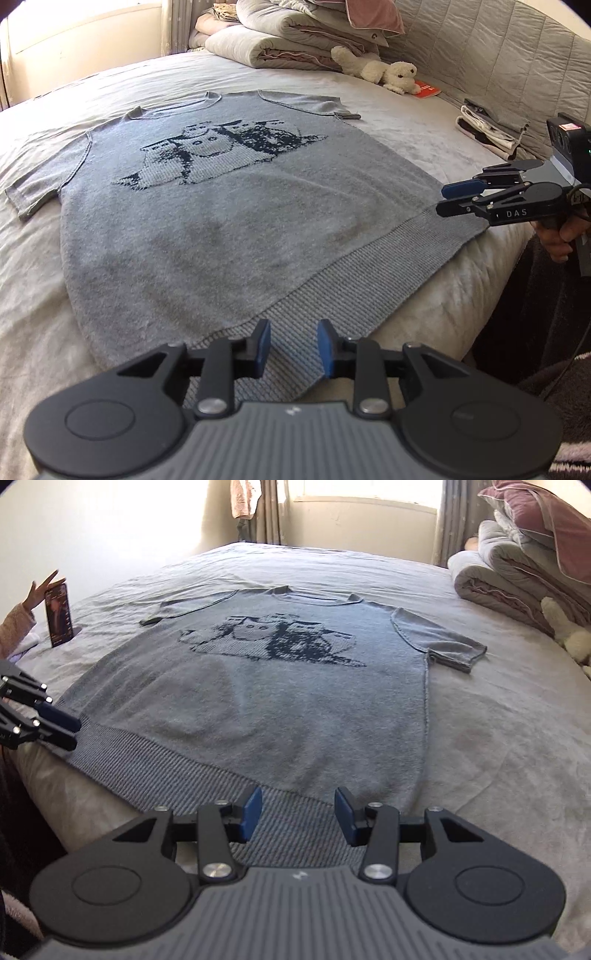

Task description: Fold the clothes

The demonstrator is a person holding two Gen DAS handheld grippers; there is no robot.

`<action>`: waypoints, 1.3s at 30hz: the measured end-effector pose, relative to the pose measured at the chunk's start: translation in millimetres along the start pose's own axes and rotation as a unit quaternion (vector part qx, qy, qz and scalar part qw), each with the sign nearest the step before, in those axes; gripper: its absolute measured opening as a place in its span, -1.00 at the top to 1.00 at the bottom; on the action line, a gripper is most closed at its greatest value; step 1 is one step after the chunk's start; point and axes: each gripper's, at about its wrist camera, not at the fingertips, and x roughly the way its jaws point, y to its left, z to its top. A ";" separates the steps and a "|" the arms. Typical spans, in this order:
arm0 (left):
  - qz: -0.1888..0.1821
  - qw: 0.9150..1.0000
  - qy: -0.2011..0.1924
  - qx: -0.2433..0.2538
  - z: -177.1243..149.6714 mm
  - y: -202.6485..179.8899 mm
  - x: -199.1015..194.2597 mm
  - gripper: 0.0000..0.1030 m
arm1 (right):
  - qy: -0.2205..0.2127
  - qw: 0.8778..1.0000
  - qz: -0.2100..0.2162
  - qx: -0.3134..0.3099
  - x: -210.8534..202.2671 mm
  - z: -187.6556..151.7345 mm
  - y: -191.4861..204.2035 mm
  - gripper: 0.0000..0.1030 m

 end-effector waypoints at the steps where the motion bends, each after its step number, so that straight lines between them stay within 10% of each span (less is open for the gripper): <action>1: 0.005 1.000 0.005 -0.002 -1.0 2.1 1.8 0.44 | 0.006 1.000 -0.007 0.005 3.6 -0.2 -4.2 0.09; 15: 0.025 0.999 -0.002 -0.031 -6.1 13.5 -17.8 0.25 | 0.048 0.997 -0.012 0.063 -11.2 -3.3 -43.0 -0.09; 39: 0.076 0.988 -0.028 -0.135 138.4 34.2 77.4 -0.14 | 0.023 0.969 -0.004 0.245 93.7 105.6 -142.1 -0.10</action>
